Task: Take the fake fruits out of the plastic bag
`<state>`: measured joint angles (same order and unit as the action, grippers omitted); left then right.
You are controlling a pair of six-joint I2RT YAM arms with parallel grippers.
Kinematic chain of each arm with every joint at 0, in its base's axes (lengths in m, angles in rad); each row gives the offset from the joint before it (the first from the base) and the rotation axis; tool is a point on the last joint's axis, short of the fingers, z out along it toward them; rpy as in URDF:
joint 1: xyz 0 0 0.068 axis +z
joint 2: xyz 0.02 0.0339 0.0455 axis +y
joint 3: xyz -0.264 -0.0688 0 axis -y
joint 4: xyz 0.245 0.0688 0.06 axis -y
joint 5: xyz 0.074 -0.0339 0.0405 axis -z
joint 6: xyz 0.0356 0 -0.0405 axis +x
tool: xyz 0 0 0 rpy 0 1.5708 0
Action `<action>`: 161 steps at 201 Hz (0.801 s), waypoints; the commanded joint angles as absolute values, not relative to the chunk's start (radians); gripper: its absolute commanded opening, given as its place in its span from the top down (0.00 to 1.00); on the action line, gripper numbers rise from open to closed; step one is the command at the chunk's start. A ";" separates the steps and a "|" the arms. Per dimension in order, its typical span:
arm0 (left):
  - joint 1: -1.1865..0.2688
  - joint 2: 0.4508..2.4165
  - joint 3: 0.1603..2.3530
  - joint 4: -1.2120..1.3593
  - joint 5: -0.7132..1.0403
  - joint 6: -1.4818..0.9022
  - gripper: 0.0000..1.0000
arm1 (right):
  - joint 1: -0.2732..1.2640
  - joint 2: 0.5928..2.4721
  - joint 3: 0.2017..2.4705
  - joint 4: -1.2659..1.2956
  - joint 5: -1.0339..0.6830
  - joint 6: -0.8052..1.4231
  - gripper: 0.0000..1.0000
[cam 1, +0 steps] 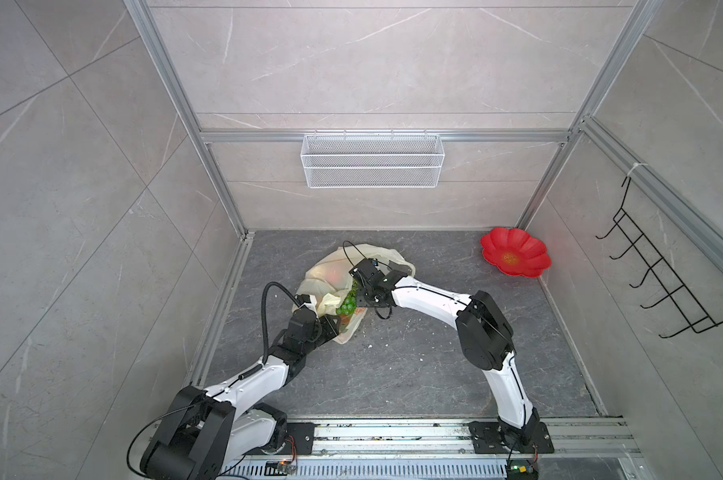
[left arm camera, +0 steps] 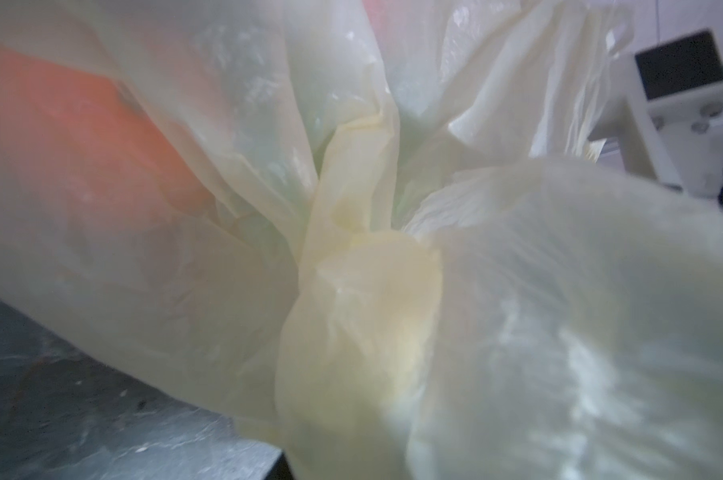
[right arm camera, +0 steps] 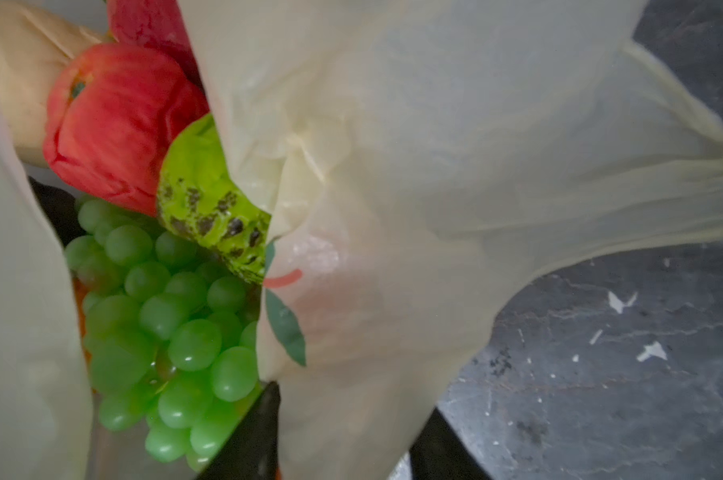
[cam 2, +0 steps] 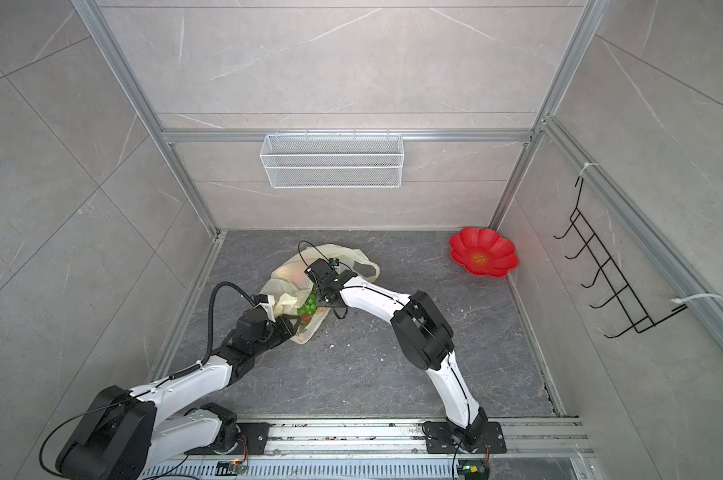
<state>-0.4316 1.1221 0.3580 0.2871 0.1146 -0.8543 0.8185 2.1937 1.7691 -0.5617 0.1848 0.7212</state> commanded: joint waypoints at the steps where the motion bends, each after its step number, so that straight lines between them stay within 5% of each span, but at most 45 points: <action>1: -0.424 1.016 0.439 0.081 0.110 -0.789 0.59 | 0.810 2.208 1.792 -0.538 0.152 0.726 0.62; 43: -0.419 0.791 0.601 -0.496 -0.085 -0.711 0.31 | 0.800 2.107 1.615 -0.400 0.137 0.727 0.86; 69: -0.419 0.681 0.691 -0.696 -0.138 -0.742 0.25 | 0.816 2.054 1.538 -0.305 0.112 0.728 0.93; 103: -0.420 0.668 0.852 -0.830 -0.110 -0.752 0.24 | 0.843 2.022 1.504 -0.239 0.121 0.725 0.94; 120: -0.439 0.723 0.994 -0.913 -0.075 -0.747 0.32 | 0.850 2.018 1.501 -0.227 0.125 0.723 0.95; 161: -0.726 0.857 1.202 -0.932 -0.194 -0.752 0.38 | 0.854 1.996 1.469 -0.179 0.129 0.725 0.95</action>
